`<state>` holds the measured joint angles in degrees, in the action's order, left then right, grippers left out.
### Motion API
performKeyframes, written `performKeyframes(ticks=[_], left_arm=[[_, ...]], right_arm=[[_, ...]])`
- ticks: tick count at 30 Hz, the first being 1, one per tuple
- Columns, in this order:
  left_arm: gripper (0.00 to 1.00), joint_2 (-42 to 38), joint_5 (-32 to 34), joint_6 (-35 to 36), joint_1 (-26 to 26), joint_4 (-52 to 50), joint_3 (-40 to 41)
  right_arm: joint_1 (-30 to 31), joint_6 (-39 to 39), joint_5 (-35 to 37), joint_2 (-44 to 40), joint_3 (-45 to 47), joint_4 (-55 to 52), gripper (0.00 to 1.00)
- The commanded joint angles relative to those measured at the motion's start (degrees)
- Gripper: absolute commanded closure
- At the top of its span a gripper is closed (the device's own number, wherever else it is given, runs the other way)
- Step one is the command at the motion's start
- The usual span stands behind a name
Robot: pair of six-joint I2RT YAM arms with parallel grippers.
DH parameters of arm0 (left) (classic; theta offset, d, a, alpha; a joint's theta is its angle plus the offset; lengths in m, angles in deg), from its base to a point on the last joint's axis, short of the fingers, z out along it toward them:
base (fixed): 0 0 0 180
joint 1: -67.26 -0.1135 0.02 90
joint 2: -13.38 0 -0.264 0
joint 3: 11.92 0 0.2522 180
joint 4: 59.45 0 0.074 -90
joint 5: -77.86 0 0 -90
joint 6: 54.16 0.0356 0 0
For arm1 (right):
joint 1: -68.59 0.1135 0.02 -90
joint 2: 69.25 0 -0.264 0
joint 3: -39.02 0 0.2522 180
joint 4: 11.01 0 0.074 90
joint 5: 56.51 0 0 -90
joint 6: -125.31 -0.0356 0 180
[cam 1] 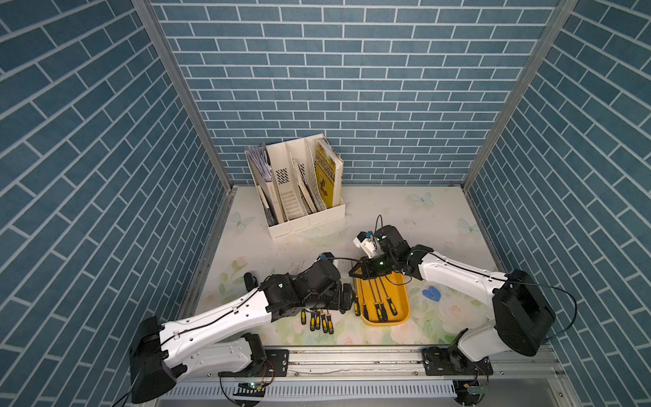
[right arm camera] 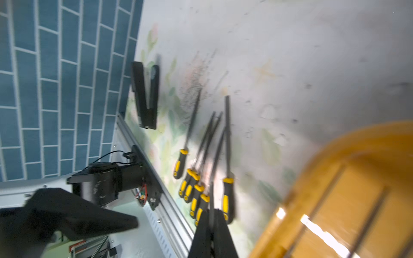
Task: Put the file tool into the storage box
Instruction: Adjust the storage box at the center of the board, then place the file tool in the storage box.
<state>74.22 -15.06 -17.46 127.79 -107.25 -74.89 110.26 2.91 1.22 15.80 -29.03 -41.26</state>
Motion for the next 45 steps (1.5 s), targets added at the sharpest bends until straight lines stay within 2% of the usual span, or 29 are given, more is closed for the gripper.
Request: performKeyframes(ticks=[1,7,14,17,21,24,26,45], left_arm=[[0.06,-0.98,3.3,-1.2,-0.76,-2.78,0.77],[0.06,2.29,3.64,-2.34,-0.78,-1.75,1.86],[0.06,4.62,3.85,-1.75,-0.81,-0.08,1.53],[0.06,5.4,3.45,-1.83,-0.78,0.52,2.07],[0.06,6.39,3.79,-2.98,-0.79,1.49,2.61],[0.07,7.29,3.45,-3.4,-0.81,3.46,2.81],[0.07,8.17,3.52,-3.34,-0.77,3.76,2.5],[0.07,8.11,4.59,-3.41,-0.81,2.53,2.72]], right_arm=[[-4.0,9.97,7.37,-2.79,-3.29,-14.23,1.0],[-5.42,12.66,8.73,-0.45,-4.69,-17.5,1.0],[-5.37,10.22,-0.09,-1.24,-4.93,-11.98,1.0],[-6.16,10.86,-0.9,-1.84,-6.97,-13.14,1.0],[-9.24,14.97,3.94,-1.11,-12.87,-21.05,1.0],[-9.77,18.68,13.01,1.71,-17.71,-28.7,1.0],[-9.77,20.19,16.34,3.64,-18.74,-31.01,1.0],[-5.75,18.42,14.07,9.12,-4.68,-21.1,1.0]])
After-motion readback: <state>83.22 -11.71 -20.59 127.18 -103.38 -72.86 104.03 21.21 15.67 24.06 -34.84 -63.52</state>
